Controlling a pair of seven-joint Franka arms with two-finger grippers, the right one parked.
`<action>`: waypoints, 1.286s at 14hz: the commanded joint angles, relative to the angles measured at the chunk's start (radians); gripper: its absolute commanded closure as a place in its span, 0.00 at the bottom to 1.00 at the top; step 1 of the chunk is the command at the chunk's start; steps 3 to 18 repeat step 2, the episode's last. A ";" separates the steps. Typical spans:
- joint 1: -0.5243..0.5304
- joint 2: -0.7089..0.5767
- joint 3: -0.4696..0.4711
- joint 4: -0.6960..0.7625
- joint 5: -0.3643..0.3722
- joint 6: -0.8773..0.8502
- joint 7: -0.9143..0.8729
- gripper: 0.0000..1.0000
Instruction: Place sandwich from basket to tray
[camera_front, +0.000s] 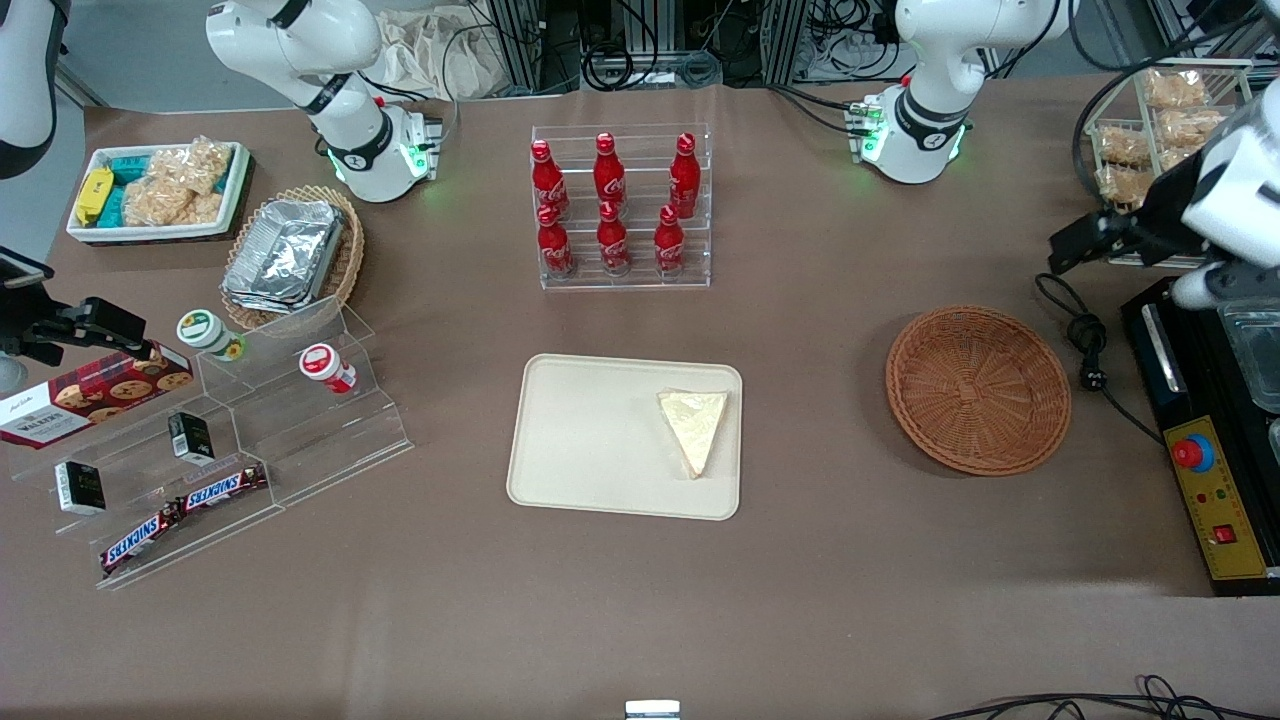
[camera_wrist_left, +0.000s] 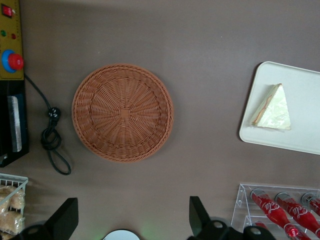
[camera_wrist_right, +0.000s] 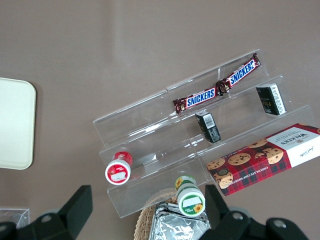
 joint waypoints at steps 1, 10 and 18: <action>-0.029 -0.003 0.015 -0.004 -0.003 0.009 0.007 0.00; -0.029 0.005 0.012 0.007 -0.001 0.005 0.007 0.00; -0.029 0.005 0.012 0.007 -0.001 0.005 0.007 0.00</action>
